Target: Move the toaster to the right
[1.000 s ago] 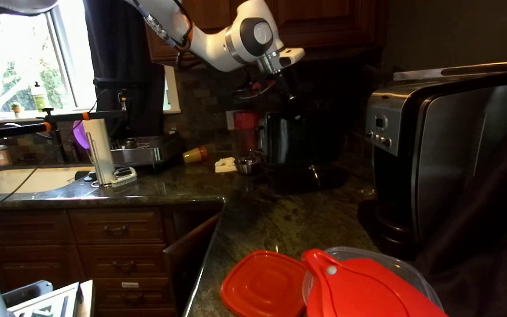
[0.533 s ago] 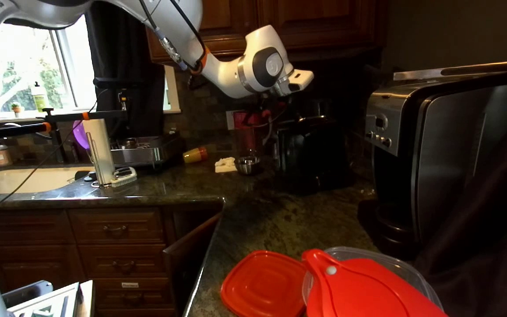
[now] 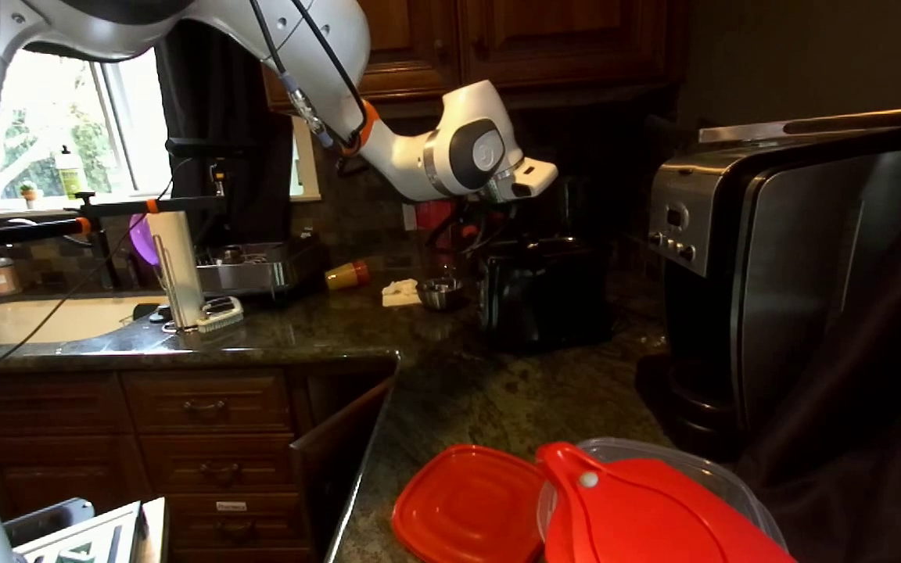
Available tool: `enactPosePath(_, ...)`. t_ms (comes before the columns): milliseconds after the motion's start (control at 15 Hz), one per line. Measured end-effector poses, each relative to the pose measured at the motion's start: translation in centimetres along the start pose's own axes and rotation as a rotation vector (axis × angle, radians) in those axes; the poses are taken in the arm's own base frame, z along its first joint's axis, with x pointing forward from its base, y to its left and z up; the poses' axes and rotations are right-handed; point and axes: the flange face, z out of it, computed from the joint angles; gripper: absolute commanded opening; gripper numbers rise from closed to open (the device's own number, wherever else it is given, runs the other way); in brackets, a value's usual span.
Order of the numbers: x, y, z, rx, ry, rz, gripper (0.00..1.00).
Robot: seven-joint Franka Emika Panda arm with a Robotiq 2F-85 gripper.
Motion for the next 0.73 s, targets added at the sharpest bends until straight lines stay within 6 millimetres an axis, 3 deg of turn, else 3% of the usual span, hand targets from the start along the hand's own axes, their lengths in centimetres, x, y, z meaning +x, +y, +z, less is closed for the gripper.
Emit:
enactPosePath(133,0.6,-0.6,-1.2,0.026,0.01,0.017,0.99)
enactPosePath(467,2.1,-3.3,-6.7,0.097,0.088,-0.014,1.0)
enactPosePath(600,0.6,-5.3,-10.0,0.095,0.082,-0.104,1.0)
enactPosePath(733,-2.3,-7.8,-13.3,0.097,0.053,-0.215,0.99)
